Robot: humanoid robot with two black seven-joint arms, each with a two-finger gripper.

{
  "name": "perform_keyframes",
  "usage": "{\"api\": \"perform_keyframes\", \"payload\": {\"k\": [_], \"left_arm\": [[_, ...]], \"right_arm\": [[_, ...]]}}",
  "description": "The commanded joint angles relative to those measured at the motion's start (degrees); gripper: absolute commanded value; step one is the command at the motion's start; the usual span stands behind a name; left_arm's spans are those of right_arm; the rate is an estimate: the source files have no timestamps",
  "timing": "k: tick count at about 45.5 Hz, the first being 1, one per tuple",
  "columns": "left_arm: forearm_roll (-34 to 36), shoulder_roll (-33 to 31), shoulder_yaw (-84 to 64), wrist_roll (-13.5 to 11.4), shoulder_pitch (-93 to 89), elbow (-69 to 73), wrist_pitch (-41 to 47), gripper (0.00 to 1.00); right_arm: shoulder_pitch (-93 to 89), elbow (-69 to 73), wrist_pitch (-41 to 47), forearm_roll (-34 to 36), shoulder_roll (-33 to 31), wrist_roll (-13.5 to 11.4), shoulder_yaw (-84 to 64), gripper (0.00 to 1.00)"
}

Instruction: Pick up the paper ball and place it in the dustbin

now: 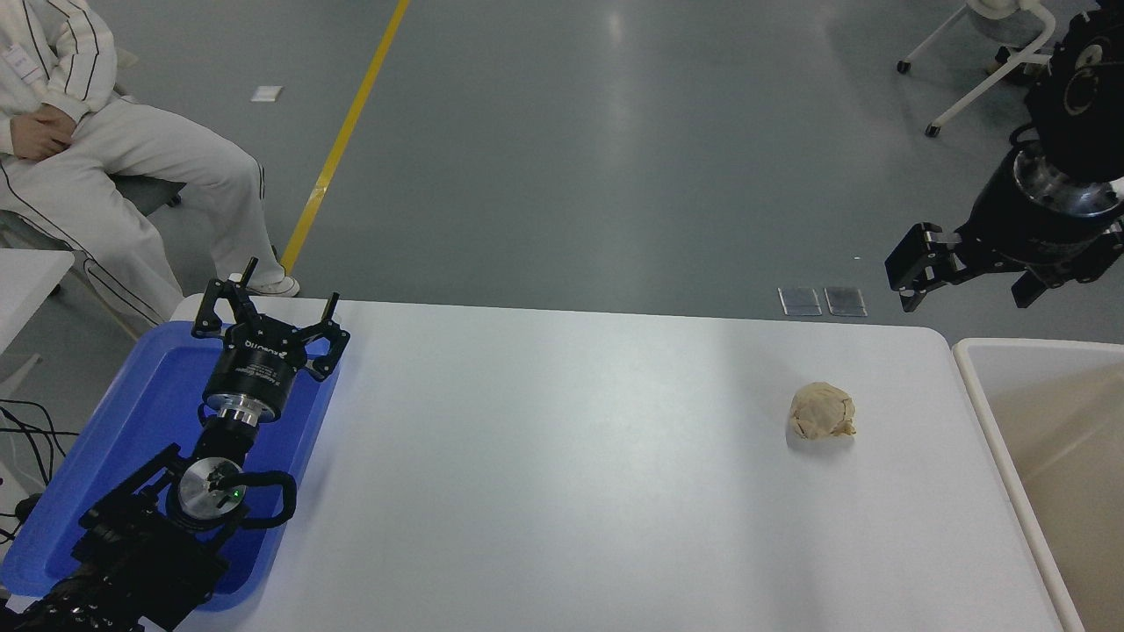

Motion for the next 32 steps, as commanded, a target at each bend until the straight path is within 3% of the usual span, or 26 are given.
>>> {"api": "perform_keyframes", "payload": {"k": [1,13,32], "left_arm": [[-0.01,0.00,0.00,0.00,0.00,0.00,0.00,1.00],[-0.01,0.00,0.00,0.00,0.00,0.00,0.00,1.00],[-0.01,0.00,0.00,0.00,0.00,0.00,0.00,1.00]], "right_arm": [[0.49,0.00,0.00,0.08,0.04,0.00,0.62,1.00],[1.28,-0.27,0.00,0.16,5.04,0.09,1.14,1.00],[0.67,-0.27,0.00,0.16,5.66,0.26,3.96,1.00]]}}
